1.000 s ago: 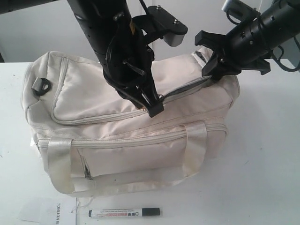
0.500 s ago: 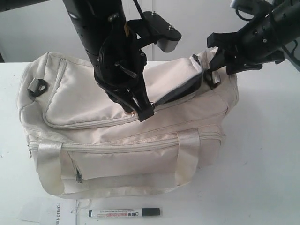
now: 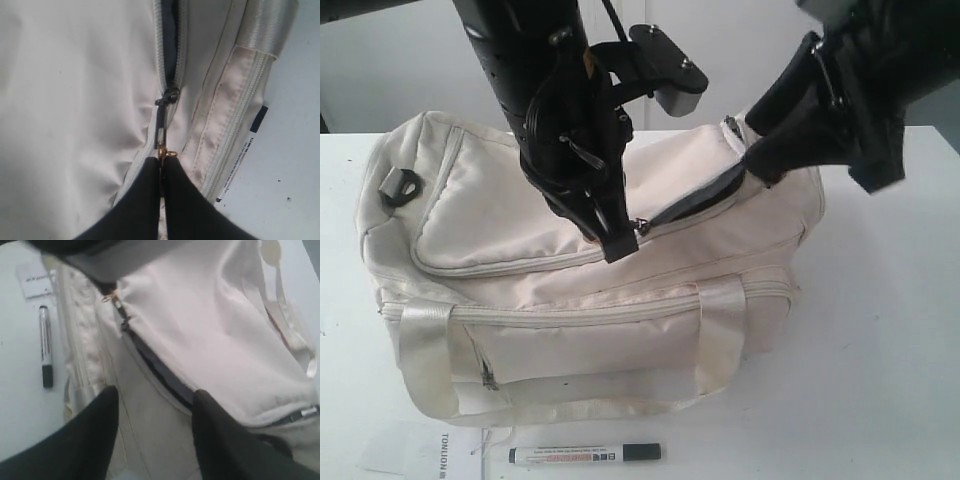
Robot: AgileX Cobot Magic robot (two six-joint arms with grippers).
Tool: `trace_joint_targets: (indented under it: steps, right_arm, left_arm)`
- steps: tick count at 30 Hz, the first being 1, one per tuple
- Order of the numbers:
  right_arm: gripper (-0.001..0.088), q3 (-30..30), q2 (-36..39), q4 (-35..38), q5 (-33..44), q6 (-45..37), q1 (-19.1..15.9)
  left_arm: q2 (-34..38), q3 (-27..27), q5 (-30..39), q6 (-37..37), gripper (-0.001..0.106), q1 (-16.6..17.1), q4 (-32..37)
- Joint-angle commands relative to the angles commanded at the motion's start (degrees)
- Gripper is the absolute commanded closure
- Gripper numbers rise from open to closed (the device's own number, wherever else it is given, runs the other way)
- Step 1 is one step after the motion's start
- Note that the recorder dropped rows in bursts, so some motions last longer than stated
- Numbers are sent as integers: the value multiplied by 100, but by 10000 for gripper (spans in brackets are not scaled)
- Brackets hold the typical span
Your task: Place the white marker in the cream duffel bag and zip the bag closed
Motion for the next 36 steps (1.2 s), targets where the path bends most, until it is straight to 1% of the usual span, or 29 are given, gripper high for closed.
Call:
trace_joint_targets:
  steps: [3,4,10,13,18,20,21,23,25,26,31,36]
  right_arm:
    - [348,203,111,353,0,-606,88]
    - [348,270,189,477,-148,-680,124]
    - [349,338,644,651,-500,-1291,325]
    - [349,338,841,677,-828,-1290,392]
    - [352,338,1095,677,-1051,-1290,487]
    - [403,338,1171,690,-1193,-1290,487]
    - [461,338,1188,690,-1238,-1290,487]
    - [626,338,1198,638,-1346,-1290,487]
    - [818,338,1198,612,-1406,-1252,487]
    - [866,338,1187,612,-1406,-1243,487]
    - [868,338,1136,598,-1378,-1243,487]
    - [868,338,981,54,-1390,-968,487]
  left_arm:
    - [0,0,0,0,1053,0,-11]
    - [0,0,0,0,1053,0,-11]
    - [0,0,0,-66,1053,0,-11]
    - [0,0,0,-66,1053,0,-11]
    - [0,0,0,-66,1053,0,-11]
    - [0,0,0,-66,1053,0,-11]
    - [0,0,0,-67,1053,0,-23]
    - [0,0,0,-67,1053,0,-23]
    - [0,0,-6,-67,1053,0,-23]
    - [0,0,-6,-67,1053,0,-23]
    - [12,0,-5,-50,1053,0,-23]
    - [12,0,0,-48,1053,0,55]
